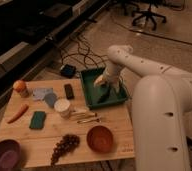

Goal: Wipe purple bowl with brush

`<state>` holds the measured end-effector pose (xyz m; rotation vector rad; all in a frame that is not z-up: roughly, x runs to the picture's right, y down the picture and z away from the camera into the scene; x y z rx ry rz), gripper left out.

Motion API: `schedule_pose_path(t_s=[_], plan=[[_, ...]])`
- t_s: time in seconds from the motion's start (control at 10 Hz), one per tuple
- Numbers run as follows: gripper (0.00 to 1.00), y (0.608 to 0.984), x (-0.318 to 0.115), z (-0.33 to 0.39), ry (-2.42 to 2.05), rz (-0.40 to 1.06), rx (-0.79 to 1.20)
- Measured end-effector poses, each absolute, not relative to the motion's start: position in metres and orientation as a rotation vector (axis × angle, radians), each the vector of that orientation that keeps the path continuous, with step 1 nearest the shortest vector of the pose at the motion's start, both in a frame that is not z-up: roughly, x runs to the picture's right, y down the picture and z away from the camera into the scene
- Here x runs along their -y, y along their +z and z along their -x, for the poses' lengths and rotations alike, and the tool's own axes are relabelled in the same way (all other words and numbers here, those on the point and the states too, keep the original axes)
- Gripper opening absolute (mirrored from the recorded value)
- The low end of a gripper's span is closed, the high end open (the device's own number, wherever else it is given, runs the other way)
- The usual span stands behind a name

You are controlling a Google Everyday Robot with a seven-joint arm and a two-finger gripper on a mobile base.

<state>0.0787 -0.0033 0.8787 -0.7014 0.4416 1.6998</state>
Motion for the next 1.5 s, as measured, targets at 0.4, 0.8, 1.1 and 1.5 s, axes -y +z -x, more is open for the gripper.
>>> schedule_pose_path(t_s=[0.4, 0.8, 1.1, 1.5], plan=[[0.80, 0.926, -0.036, -0.092, 1.706, 0.697, -0.496], [0.80, 0.955, -0.059, -0.098, 1.697, 0.632, -0.557], [0.79, 0.971, -0.066, -0.099, 1.716, 0.614, -0.584], [0.41, 0.975, -0.069, -0.098, 1.725, 0.630, -0.584]])
